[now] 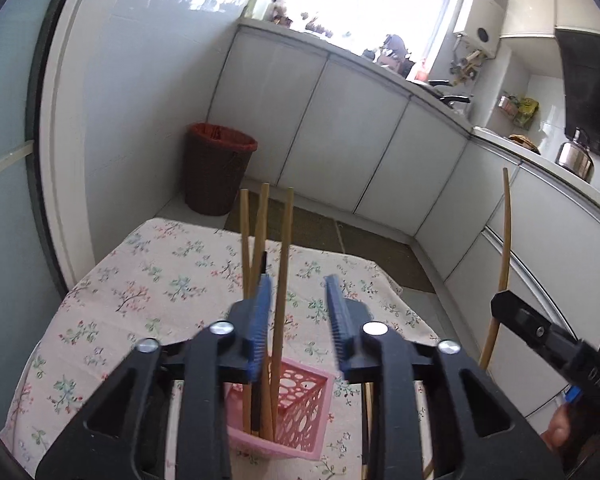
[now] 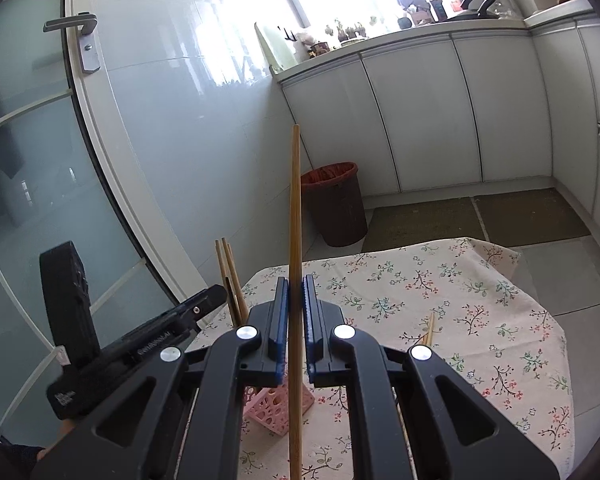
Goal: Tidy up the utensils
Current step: 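Lower both held chopsticks into the pink holder and open both grippers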
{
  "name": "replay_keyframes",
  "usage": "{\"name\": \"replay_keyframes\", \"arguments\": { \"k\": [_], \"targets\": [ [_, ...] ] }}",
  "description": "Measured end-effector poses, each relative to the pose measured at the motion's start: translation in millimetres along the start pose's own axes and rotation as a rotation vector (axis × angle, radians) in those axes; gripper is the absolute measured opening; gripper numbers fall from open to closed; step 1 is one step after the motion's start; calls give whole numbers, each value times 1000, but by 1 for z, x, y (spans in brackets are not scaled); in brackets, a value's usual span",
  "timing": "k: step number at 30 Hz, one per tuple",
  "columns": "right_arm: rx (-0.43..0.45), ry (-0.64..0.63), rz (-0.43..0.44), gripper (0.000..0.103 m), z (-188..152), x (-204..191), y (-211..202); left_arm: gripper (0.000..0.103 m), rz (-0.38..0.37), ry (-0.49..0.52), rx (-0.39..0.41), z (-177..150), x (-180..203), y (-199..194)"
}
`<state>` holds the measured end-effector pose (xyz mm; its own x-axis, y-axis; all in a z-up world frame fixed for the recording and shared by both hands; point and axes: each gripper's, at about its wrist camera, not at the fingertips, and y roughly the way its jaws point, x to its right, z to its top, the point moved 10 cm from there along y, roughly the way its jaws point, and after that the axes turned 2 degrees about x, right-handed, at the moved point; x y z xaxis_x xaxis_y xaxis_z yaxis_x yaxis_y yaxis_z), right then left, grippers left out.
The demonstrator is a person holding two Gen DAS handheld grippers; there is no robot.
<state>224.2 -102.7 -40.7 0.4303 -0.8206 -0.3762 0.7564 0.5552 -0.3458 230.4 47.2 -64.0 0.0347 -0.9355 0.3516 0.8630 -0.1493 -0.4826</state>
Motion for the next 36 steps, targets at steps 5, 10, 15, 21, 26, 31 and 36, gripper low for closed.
{"name": "replay_keyframes", "arguments": {
  "k": [5,10,15,21,26,31,36],
  "targets": [
    [30,-11,-6,7,5,-7,12,69,139,-107,-231,-14,-37,-18],
    [88,14,0,7,11,-19,23,75,240,-140,-267,-17,-77,-25],
    [174,21,-22,7,18,-34,30,75,204,-172,-287,-17,-76,-23],
    [206,-9,-11,7,11,-49,49,75,200,-186,-277,-11,-82,-26],
    [201,-74,-62,7,-4,-54,62,75,194,-198,-283,-12,-88,-26],
    [172,-107,-96,8,-15,-50,70,75,189,-181,-280,-10,-85,-25],
    [57,-81,-56,15,-25,-49,79,75,181,-181,-281,-11,-84,-24]
  ]
}}
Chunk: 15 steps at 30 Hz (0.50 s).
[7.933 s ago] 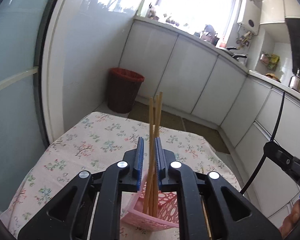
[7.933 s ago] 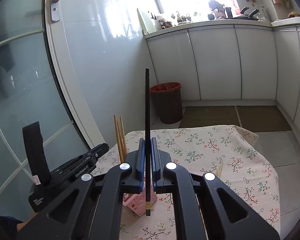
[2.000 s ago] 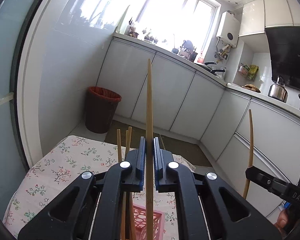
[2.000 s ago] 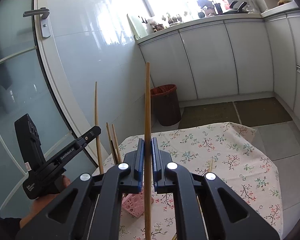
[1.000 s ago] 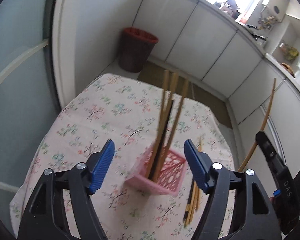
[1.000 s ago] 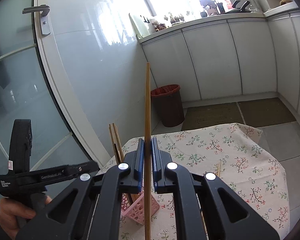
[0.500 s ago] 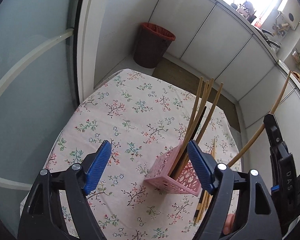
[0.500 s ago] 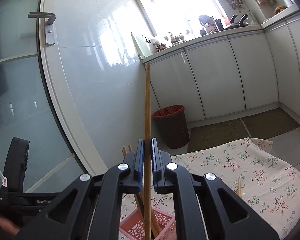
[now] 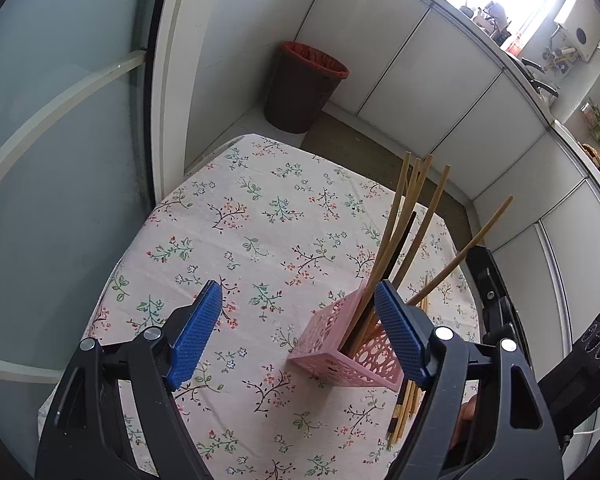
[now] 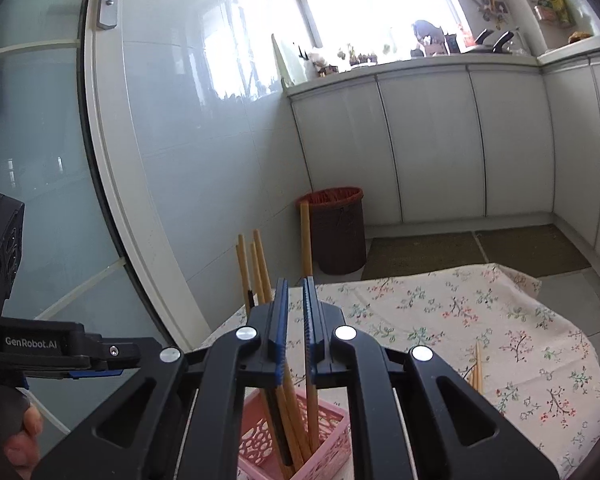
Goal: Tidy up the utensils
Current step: 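Lower both held chopsticks into the pink holder and open both grippers, then move both grippers to the bundle and close the right gripper on a chopstick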
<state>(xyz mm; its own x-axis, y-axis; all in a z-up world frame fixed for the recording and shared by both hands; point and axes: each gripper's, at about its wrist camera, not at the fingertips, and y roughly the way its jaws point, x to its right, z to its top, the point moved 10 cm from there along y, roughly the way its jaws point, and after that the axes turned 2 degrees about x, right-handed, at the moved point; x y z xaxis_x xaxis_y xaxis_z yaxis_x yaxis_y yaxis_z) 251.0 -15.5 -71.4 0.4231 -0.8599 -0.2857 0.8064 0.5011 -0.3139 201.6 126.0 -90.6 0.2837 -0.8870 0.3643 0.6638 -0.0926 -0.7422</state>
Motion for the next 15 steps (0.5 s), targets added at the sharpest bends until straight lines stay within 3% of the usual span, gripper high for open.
{"name": "replay_keyframes", "arguments": {
  "k": [3,8,15],
  "targets": [
    [4,20,-7,34,8,8,-9,75,-2,17,12,1,4,-2],
    [-7,95,-47,47,25,38,-28,75,-32,87,28,-3,25,-7],
    [-57,189,-106,51,31,91,-56,75,-53,148,2,-22,52,-3]
  ]
}}
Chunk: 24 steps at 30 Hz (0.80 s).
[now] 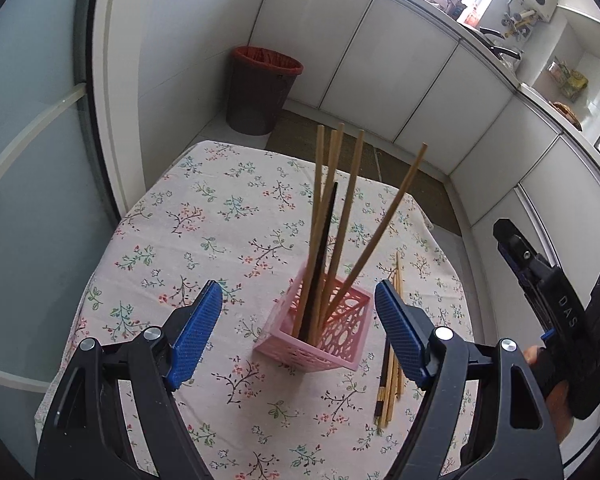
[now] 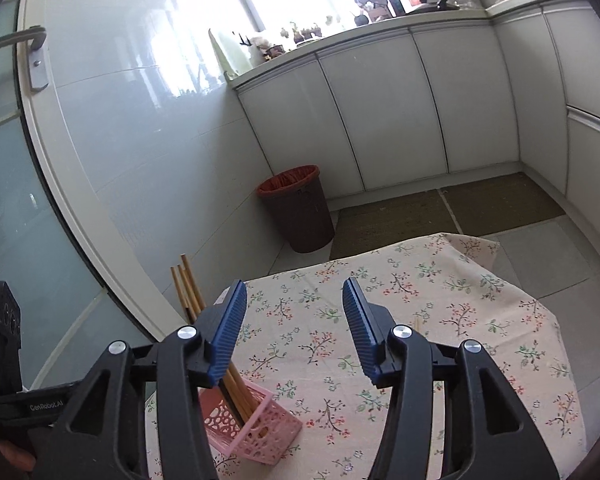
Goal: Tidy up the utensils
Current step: 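Move both grippers to the bundle and close the right gripper on a chopstick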
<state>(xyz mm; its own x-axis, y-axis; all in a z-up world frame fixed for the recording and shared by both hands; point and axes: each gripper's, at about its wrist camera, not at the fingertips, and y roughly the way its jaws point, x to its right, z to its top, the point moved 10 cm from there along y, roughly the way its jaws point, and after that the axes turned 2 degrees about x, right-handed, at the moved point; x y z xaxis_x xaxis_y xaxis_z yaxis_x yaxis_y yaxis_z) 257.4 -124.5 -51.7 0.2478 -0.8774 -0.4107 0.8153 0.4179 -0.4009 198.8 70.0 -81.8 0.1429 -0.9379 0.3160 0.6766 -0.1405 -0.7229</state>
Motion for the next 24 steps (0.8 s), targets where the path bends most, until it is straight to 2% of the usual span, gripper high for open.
{"name": "replay_keyframes", "arguments": {
  "k": [4,9,11,14,15,16,18,20,24],
  "targets": [
    [-55,19,-49,53,-1,30,-9,75,-21,61,-24,-16,29,7],
    [-181,79,-95,53,-18,68,-10,75,-32,192,-55,-48,72,21],
    [-262,101,-99,53,-33,79,-7,75,-35,224,-89,-64,82,33],
    [-460,103,-158,53,-74,100,5,73,-37,247,-150,-86,91,51],
    [-513,95,-176,50,-88,105,8,73,-28,257,-169,-93,93,57],
    [-556,91,-181,42,-100,109,11,72,-10,268,-184,-101,94,61],
    [-621,110,-165,37,-120,113,15,72,7,278,-206,-110,95,69],
    [-654,134,-138,36,-131,113,19,72,7,271,-229,-117,95,76],
    [-675,104,-131,36,-137,104,22,70,30,258,-247,-122,89,89]
  ]
}}
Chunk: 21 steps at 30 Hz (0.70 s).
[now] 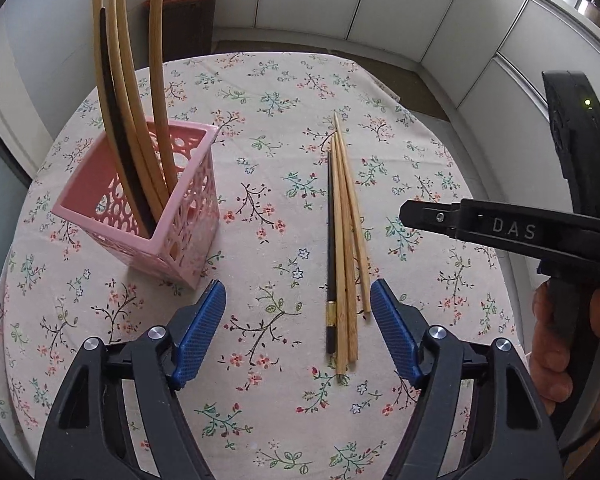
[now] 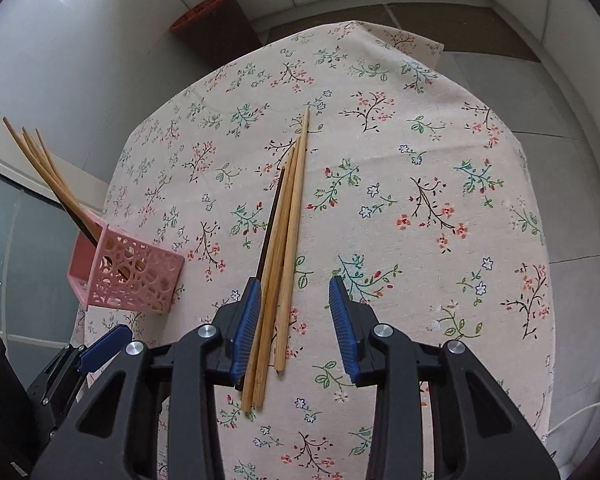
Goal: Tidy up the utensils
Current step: 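Move both grippers to the bundle and close the right gripper on a chopstick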
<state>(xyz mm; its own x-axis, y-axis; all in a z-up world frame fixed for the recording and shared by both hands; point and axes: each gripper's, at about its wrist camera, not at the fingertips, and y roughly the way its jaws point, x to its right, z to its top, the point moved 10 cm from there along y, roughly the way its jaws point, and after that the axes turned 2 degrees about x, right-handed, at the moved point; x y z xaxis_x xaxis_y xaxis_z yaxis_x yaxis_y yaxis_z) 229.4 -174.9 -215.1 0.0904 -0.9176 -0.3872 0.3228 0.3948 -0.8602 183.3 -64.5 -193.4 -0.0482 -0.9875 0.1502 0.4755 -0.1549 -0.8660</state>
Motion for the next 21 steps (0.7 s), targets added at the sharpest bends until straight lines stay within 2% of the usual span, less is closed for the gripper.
{"name": "replay_keyframes", "arguments": {
  "k": [6,10,15,21],
  "targets": [
    [-39,-39,-41,35,2,-3,21,61,27,19,-30,-10,0,13],
    [-53,-63,-58,28,2,-6,37,56,33,14,-36,-10,-4,15],
    [-47,-70,-101,20,11,-2,52,54,31,6,-41,-11,-8,14],
    [-39,-80,-138,20,24,-2,67,52,30,10,-40,-11,-11,13]
  ]
}}
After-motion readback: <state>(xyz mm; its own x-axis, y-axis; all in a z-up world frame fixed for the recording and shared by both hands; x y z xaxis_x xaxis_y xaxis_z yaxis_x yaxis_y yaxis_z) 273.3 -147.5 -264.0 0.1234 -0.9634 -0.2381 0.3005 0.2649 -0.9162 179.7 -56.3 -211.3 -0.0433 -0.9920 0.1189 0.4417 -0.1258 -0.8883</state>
